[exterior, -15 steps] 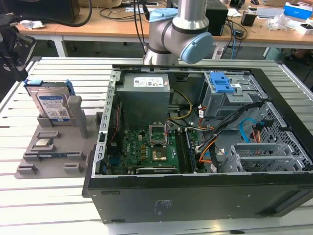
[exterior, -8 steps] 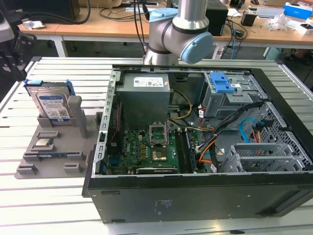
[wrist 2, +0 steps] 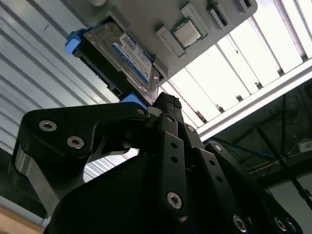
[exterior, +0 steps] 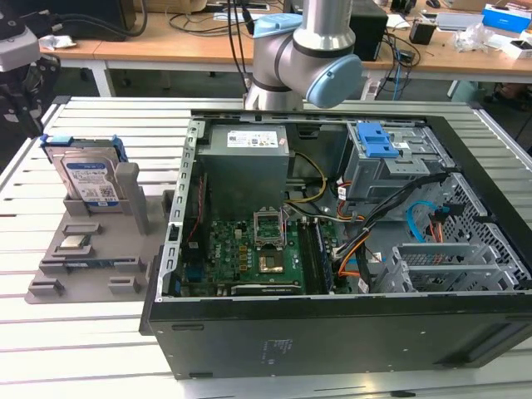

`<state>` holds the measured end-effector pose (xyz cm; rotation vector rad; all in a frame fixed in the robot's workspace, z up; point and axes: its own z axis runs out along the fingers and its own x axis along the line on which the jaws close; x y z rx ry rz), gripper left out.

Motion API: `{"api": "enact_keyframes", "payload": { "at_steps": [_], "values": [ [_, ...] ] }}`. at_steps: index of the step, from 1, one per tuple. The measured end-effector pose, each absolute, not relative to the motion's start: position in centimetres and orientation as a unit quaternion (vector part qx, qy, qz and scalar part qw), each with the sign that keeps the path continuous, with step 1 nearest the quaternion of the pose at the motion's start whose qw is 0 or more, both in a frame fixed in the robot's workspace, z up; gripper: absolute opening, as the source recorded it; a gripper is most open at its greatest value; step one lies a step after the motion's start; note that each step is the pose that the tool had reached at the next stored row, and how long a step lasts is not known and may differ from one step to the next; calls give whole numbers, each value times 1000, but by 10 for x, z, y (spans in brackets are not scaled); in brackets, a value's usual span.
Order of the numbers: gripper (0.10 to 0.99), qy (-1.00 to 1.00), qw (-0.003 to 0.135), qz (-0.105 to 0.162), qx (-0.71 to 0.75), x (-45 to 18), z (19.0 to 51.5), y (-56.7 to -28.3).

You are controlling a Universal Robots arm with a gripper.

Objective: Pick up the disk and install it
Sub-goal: 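Pick up the disk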

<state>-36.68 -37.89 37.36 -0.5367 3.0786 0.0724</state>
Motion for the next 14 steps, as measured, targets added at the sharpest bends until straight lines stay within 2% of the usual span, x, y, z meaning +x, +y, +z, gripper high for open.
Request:
{"api": "enact_keyframes", "payload": {
  "at_steps": [14],
  "values": [
    [106, 955, 5, 24, -295, -367, 374, -379]
  ]
}}
